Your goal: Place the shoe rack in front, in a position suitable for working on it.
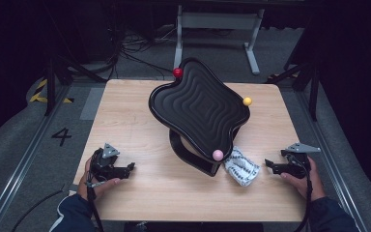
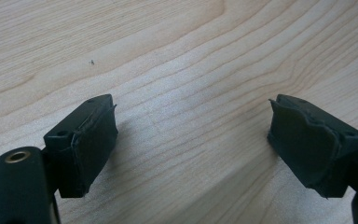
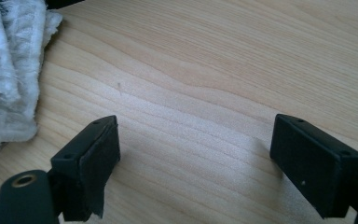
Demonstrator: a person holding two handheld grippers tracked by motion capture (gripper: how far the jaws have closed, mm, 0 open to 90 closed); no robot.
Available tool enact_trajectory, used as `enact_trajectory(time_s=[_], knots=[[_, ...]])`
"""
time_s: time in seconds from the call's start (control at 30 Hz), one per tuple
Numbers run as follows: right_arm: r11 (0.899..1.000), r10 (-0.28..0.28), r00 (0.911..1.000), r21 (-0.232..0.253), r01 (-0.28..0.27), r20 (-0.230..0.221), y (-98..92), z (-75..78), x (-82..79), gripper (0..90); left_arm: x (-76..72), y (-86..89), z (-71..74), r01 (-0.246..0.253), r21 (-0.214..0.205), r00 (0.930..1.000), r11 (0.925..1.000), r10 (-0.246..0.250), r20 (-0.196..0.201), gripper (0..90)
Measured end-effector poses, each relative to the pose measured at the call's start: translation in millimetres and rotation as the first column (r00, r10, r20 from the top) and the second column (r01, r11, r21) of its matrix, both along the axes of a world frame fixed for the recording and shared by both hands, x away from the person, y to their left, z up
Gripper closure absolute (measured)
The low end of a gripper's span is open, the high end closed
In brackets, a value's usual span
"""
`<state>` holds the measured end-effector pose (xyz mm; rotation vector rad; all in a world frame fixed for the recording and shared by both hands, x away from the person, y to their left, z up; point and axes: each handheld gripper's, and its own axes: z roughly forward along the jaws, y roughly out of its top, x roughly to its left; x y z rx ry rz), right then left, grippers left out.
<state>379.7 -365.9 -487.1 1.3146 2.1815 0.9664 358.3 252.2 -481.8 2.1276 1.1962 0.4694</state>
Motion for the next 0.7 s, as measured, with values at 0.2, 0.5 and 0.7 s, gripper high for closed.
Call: enact_trajectory(time_s=[0.2,0.5,0.7], knots=[[1.000,0.003,1.0000,-0.001,-0.003,-0.003,-0.1,0.2,0.0,16.1,-0.7,-0.3,0.2,0.003,0.003,1.0000,1.0000,-0.003,0.001,15.4],[0.999,0.038,0.9989,-0.019,-0.038,-0.028,0.8,3.3,-3.2,17.2,-7.3,-14.7,2.9,0.075,0.012,0.9972,0.9971,-0.075,-0.005,21.8],[0.996,0.090,0.9949,-0.002,-0.090,0.045,6.1,19.4,-12.0,25.6,-14.6,-49.4,10.6,0.186,0.034,0.9821,0.9820,-0.187,0.026,24.6]])
